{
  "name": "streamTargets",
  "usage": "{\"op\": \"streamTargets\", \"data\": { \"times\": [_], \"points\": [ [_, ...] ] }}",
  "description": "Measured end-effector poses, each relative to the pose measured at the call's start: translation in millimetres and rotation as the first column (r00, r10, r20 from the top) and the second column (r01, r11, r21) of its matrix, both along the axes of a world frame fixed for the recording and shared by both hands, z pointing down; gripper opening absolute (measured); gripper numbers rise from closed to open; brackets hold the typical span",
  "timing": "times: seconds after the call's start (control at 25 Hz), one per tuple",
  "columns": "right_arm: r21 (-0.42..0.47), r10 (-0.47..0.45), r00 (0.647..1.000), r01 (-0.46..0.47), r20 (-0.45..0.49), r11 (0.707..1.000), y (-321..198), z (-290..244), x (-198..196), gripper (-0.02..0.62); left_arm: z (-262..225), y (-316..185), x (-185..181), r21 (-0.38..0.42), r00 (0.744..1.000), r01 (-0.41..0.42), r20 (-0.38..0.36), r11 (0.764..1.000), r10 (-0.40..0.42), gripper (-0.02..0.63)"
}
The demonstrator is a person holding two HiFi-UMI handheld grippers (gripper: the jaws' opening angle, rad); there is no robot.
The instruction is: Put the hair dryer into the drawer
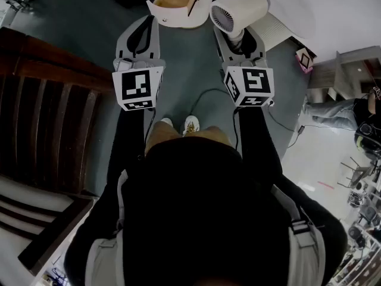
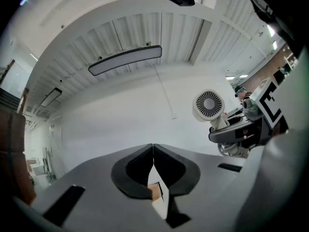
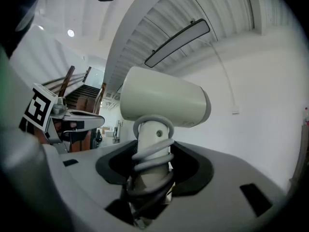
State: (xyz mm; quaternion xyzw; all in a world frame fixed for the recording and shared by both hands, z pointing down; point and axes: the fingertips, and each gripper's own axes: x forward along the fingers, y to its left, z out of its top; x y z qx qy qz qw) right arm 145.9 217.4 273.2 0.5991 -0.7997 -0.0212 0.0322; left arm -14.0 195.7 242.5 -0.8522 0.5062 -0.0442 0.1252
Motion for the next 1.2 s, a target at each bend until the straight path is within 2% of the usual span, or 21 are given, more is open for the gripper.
{"op": "streamTargets", "data": {
  "times": [0.44, 1.2],
  "points": [
    [0.012, 0.017, 0.999, -0.018, 0.032, 1.0, 2, -3, 4, 0.224, -1, 2, 0, -0.001, 1.0, 0.0, 0.003, 1.0, 0.0, 0.015],
    [0.01, 0.012, 0.999, -0.013, 0.036, 1.0, -1, -2, 12, 0.225, 0, -2, 9, -0.007, 1.0, 0.006, 0.006, 1.0, -0.006, 0.017]
  ]
}}
